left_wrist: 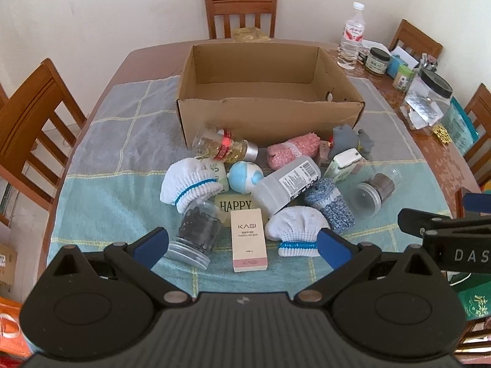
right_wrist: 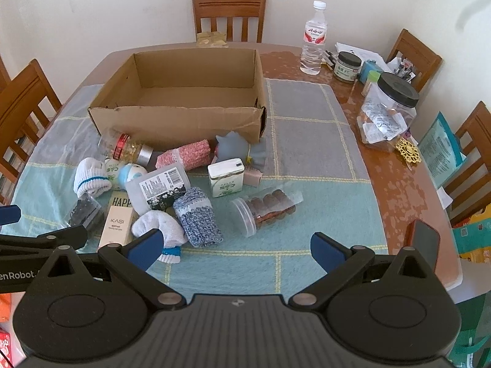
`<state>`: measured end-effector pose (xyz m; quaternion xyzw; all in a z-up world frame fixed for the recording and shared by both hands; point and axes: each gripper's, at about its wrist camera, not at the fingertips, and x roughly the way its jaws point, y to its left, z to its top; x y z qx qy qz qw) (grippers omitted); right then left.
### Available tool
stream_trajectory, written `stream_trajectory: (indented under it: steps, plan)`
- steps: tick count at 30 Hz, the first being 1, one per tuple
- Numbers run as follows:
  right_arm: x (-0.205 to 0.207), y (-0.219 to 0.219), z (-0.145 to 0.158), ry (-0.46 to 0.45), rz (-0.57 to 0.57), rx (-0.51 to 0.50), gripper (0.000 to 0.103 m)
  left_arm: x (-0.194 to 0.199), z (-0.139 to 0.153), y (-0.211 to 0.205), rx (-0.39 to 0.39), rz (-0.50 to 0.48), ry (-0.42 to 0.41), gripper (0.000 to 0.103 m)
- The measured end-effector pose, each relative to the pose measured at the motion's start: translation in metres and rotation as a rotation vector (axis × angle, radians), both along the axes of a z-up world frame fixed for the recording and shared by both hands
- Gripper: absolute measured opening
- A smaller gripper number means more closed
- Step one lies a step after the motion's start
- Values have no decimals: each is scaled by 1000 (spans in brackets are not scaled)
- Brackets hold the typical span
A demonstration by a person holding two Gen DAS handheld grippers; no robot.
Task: Organize objects
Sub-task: 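Move both tools toward the pile of items beside the cardboard box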
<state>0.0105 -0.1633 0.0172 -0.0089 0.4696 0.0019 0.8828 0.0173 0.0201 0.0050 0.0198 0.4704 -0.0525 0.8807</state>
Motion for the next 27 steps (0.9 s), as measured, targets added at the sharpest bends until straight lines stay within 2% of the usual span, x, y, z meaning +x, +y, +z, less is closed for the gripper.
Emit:
stream_trajectory:
  steps: [11, 19, 27]
  plan:
    - [-9, 13, 1, -27, -25, -21, 103, 1, -4, 9, -22, -44, -8, 102]
    - [-6, 13, -1, -44, 4, -20, 103, 6, -12, 7, -29, -45, -30, 102]
    - [4, 6, -16, -55, 65, -27, 103, 12, -28, 2, -52, -39, -34, 102]
